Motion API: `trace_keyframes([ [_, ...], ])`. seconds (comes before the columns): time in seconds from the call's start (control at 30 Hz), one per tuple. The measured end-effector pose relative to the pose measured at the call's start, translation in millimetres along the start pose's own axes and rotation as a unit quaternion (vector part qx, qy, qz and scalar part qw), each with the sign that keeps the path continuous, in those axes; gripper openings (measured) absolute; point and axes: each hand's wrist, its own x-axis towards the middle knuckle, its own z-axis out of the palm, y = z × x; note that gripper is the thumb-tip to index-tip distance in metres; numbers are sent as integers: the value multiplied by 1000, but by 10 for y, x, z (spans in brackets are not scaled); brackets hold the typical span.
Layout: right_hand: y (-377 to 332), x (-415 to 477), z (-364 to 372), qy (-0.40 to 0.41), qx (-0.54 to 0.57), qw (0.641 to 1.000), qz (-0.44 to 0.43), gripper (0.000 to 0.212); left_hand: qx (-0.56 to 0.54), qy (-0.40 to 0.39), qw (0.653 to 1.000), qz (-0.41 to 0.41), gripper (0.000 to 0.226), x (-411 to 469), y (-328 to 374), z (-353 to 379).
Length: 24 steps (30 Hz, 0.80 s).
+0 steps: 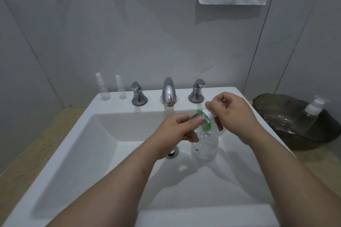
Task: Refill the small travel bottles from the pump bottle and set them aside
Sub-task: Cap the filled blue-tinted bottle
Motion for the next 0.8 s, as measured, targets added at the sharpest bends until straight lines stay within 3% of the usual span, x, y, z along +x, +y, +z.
trace_keyframes([
  [0.17, 34, -15, 56, 22, -45, 999, -18, 12, -145, -60, 983, -99, 60, -15, 82, 41],
  [0.3, 21, -29, 70, 16, -98, 994, -46, 22, -157, -48, 980, -113, 48, -25, 71, 35],
  [0.43, 52, -29, 128, 23, -114, 993, -21, 29, -164, -41, 980, -109, 41, -15, 38, 22],
  [0.8, 14, -15, 171, 38, -70, 997, 11, 27, -104, -6, 995, -12, 23, 25, -43, 72],
])
